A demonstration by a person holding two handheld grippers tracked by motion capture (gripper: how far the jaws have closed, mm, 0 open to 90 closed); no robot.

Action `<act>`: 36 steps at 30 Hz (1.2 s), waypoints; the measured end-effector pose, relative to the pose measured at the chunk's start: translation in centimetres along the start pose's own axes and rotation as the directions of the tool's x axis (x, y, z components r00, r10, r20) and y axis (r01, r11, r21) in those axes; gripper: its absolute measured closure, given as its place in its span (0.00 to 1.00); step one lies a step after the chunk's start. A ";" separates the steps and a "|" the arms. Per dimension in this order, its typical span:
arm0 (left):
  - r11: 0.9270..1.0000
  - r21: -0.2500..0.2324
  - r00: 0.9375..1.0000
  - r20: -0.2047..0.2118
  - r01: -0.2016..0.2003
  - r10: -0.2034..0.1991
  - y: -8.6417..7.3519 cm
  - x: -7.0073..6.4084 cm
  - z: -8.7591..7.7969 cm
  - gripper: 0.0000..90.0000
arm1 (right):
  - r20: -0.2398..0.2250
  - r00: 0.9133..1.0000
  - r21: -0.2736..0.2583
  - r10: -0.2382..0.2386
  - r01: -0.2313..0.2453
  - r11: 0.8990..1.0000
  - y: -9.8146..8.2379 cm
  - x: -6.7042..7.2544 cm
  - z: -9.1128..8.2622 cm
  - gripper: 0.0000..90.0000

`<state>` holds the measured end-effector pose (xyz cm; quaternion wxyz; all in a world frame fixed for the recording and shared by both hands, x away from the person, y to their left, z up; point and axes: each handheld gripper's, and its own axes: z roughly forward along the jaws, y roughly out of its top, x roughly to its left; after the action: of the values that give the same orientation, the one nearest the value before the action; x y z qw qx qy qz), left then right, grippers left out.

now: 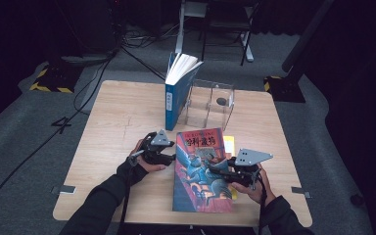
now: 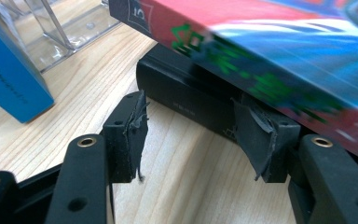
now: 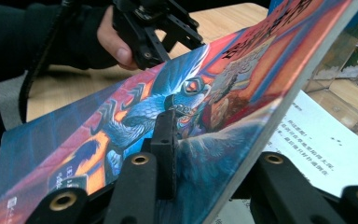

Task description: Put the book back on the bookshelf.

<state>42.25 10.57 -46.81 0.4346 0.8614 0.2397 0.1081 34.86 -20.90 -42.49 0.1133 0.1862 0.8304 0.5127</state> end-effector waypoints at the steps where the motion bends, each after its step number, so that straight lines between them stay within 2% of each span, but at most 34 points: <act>1: 1.000 0.000 1.000 0.000 0.000 0.000 0.0 0.0 0.0 0.49 | 0.003 1.000 -0.005 -0.001 0.001 1.000 0.1 0.0 -0.1 0.79; 2: 1.000 -0.026 1.000 0.001 0.009 -0.009 0.4 0.3 -0.2 0.49 | 0.012 1.000 -0.011 -0.006 0.006 1.000 0.2 0.0 -0.2 0.79; 5: 1.000 -0.028 1.000 0.006 0.005 -0.005 0.9 0.5 -0.3 0.50 | 0.020 1.000 -0.019 -0.004 0.004 1.000 0.5 0.1 -0.4 0.79; 7: 0.999 -0.050 1.000 0.002 0.002 -0.002 1.5 0.8 -0.6 0.54 | 0.029 1.000 -0.032 -0.001 0.002 0.999 0.8 -0.1 -0.6 0.80; 9: 0.998 -0.060 1.000 0.004 0.018 -0.018 2.0 1.2 -0.7 0.55 | 0.023 1.000 -0.037 0.005 -0.004 0.999 1.0 -0.3 -0.7 0.80; 10: 0.996 -0.080 1.000 0.011 0.030 -0.029 2.3 1.5 -0.8 0.57 | 0.027 1.000 -0.039 0.000 0.001 0.999 1.2 -0.3 -0.7 0.80; 11: 0.996 -0.080 1.000 0.011 0.030 -0.029 2.3 1.5 -0.8 0.60 | 0.027 1.000 -0.039 0.000 0.001 0.999 1.2 -0.3 -0.7 0.80; 13: 0.994 -0.097 0.999 0.021 0.046 -0.044 2.7 1.9 -1.0 0.61 | 0.040 0.999 -0.040 -0.017 0.019 0.999 1.5 -0.4 -0.8 0.80; 14: 0.991 -0.118 0.998 0.036 0.061 -0.057 3.1 2.3 -1.2 0.65 | 0.046 0.999 -0.047 -0.017 0.019 0.999 1.8 -0.5 -0.8 0.81; 15: 0.991 -0.118 0.998 0.036 0.061 -0.057 3.1 2.3 -1.2 0.66 | 0.046 0.999 -0.047 -0.017 0.019 0.999 1.8 -0.5 -0.8 0.81; 18: 0.990 -0.128 0.998 0.043 0.058 -0.052 3.8 2.6 -1.5 0.68 | 0.048 0.999 -0.055 -0.014 0.017 0.998 2.2 -0.9 -0.9 0.82; 25: 0.991 -0.135 0.998 0.056 0.023 -0.016 6.0 3.0 -2.2 0.84 | 0.069 0.997 -0.067 -0.040 0.044 0.997 3.1 -1.1 -1.1 0.83; 29: 0.989 -0.148 0.999 0.038 0.003 0.003 7.5 2.9 -2.7 0.87 | 0.091 0.994 -0.085 -0.059 0.067 0.994 3.4 -1.3 -1.4 0.83; 31: 0.989 -0.150 0.999 0.045 0.003 0.004 7.8 2.9 -2.9 0.89 | 0.091 0.994 -0.088 -0.060 0.068 0.994 3.5 -1.4 -1.5 0.83; 36: 0.986 -0.163 0.999 0.028 -0.034 0.039 9.5 2.4 -3.7 0.94 | 0.110 0.991 -0.099 -0.079 0.090 0.991 4.0 -1.7 -2.0 0.84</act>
<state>45.93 9.57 -37.07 0.5050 0.8289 0.2076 0.1218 36.44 -21.61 -38.00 0.1883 0.1717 0.8027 0.5392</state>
